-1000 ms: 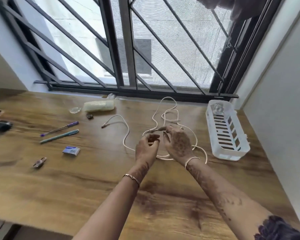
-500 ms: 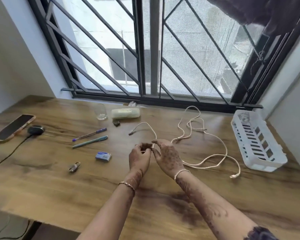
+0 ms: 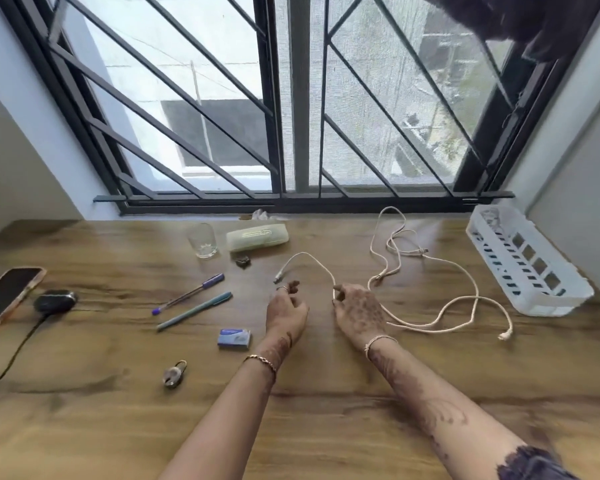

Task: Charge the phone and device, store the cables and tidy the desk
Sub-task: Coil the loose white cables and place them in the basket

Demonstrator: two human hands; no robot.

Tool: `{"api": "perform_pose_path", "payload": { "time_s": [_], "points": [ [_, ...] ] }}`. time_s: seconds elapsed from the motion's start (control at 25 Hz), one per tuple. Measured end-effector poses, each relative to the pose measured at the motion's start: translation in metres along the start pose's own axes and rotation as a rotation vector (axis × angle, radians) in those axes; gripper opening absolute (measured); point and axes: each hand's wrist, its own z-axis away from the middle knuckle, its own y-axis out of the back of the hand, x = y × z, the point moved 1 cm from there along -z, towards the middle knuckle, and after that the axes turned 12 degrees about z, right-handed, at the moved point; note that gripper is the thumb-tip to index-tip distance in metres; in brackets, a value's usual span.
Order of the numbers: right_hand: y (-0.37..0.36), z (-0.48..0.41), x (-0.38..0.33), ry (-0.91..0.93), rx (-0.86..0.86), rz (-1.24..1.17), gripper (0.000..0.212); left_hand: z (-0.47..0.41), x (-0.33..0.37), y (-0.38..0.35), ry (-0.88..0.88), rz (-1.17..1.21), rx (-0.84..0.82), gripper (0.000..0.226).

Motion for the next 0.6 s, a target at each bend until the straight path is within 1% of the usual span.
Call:
{"api": "perform_pose_path", "payload": {
  "time_s": [0.04, 0.12, 0.2, 0.28, 0.32, 0.36, 0.4, 0.44, 0.52, 0.56, 0.6],
  "points": [
    [0.011, 0.001, -0.004, -0.014, 0.072, 0.004, 0.025, -0.006, -0.002, 0.0, -0.031, -0.042, -0.004, 0.052],
    [0.033, 0.008, -0.006, 0.045, 0.147, -0.066, 0.022, -0.017, 0.003, -0.001, -0.115, -0.105, -0.009, 0.071],
    [0.055, 0.017, -0.005, 0.173, 0.191, -0.148, 0.02, -0.029, 0.01, -0.002, -0.207, -0.222, -0.046, 0.08],
    [0.084, 0.022, -0.003, 0.321, 0.238, -0.202, 0.019, -0.042, 0.016, -0.005, -0.251, -0.424, -0.144, 0.084],
    [0.095, 0.022, 0.001, 0.353, 0.238, -0.231, 0.018, -0.048, 0.017, -0.008, -0.252, -0.51, -0.204, 0.085],
    [0.106, 0.02, 0.006, 0.361, 0.231, -0.262, 0.018, -0.052, 0.018, -0.012, -0.246, -0.553, -0.251, 0.083],
    [0.114, 0.017, 0.01, 0.347, 0.214, -0.291, 0.019, -0.055, 0.017, -0.015, -0.243, -0.537, -0.27, 0.077],
    [0.122, 0.015, 0.014, 0.332, 0.213, -0.315, 0.019, -0.055, 0.017, -0.018, -0.239, -0.464, -0.255, 0.065],
    [0.133, 0.008, 0.021, 0.305, 0.258, -0.325, 0.02, -0.051, 0.02, -0.021, -0.224, -0.253, -0.209, 0.028],
    [0.138, 0.005, 0.023, 0.274, 0.282, -0.324, 0.02, -0.047, 0.024, -0.022, -0.188, -0.128, -0.216, 0.016],
    [0.14, 0.001, 0.028, 0.235, 0.306, -0.301, 0.019, -0.044, 0.029, -0.023, -0.151, 0.004, -0.237, 0.018]
  ]
}}
